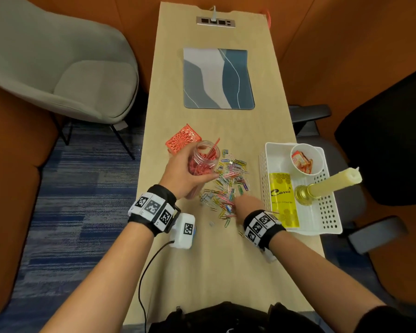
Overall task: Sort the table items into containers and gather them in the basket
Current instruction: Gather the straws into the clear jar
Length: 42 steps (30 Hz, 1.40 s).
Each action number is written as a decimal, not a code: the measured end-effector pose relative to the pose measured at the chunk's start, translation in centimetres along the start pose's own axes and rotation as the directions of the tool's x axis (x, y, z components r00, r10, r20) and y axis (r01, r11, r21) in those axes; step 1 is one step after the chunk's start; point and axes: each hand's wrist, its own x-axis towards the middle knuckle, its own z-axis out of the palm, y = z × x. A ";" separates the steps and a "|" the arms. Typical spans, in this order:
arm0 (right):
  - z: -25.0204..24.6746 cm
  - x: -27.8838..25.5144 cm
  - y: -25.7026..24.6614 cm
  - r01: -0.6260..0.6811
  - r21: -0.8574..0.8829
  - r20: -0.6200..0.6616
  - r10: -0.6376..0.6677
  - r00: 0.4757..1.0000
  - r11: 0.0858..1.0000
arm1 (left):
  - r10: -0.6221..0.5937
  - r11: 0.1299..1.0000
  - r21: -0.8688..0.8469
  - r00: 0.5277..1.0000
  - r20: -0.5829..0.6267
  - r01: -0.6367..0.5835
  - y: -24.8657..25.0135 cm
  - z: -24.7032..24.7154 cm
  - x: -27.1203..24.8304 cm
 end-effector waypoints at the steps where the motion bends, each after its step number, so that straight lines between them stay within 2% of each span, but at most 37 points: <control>1: 0.4 0.0 0.0 0.004 -0.014 -0.006 -0.004 1.000 1.000 | -0.008 1.000 -0.006 1.000 0.005 0.008 0.1 0.2 -0.6; 12: 1.8 -0.5 0.2 0.121 -0.093 -0.074 -0.128 0.989 0.988 | -0.027 0.999 0.031 1.000 0.001 0.027 -0.1 1.0 -4.6; 16: 2.1 -0.6 0.5 0.089 -0.033 -0.104 -0.092 0.990 0.995 | -0.040 0.999 0.035 0.999 0.005 0.040 -0.6 1.2 -5.5; 23: 1.4 -1.0 -0.3 0.118 -0.102 -0.074 -0.126 0.989 0.988 | -0.064 0.997 0.041 0.998 0.006 0.064 -1.0 1.8 -7.3; 26: 1.0 -1.0 -0.2 0.153 -0.014 -0.138 -0.154 0.978 0.988 | -0.072 0.997 0.035 0.997 0.000 0.072 -1.1 1.6 -7.9; 28: 0.4 -1.3 0.1 0.172 0.161 -0.218 -0.135 0.967 0.972 | -0.074 0.996 0.038 0.997 -0.009 0.075 -1.3 1.3 -8.1; 30: 0.1 -1.6 0.7 0.206 0.416 -0.289 -0.086 0.953 0.886 | -0.079 0.996 0.042 0.997 -0.016 0.079 -1.5 1.1 -8.2; 33: 0.1 -2.2 1.9 0.248 0.724 -0.333 0.010 0.943 0.644 | -0.085 0.996 0.038 0.996 -0.016 0.086 -1.7 1.2 -8.1; 35: 0.1 -2.7 2.3 0.245 0.818 -0.312 0.043 0.949 0.520 | -0.086 0.995 0.040 0.996 -0.003 0.086 -1.8 1.4 -8.1; 39: 1.8 -2.6 2.1 0.116 0.882 -0.172 0.084 0.981 0.456 | -0.086 0.995 0.048 0.996 0.026 0.085 -2.0 2.1 -8.2; 40: 2.3 -2.4 2.0 0.091 0.917 -0.133 0.082 0.988 0.388 | -0.086 0.995 0.047 0.996 0.028 0.085 -2.0 2.3 -8.3; 42: 2.9 -2.2 1.8 0.054 0.982 -0.068 0.073 0.995 0.181 | -0.090 0.995 0.048 0.995 0.039 0.088 -2.3 2.8 -8.5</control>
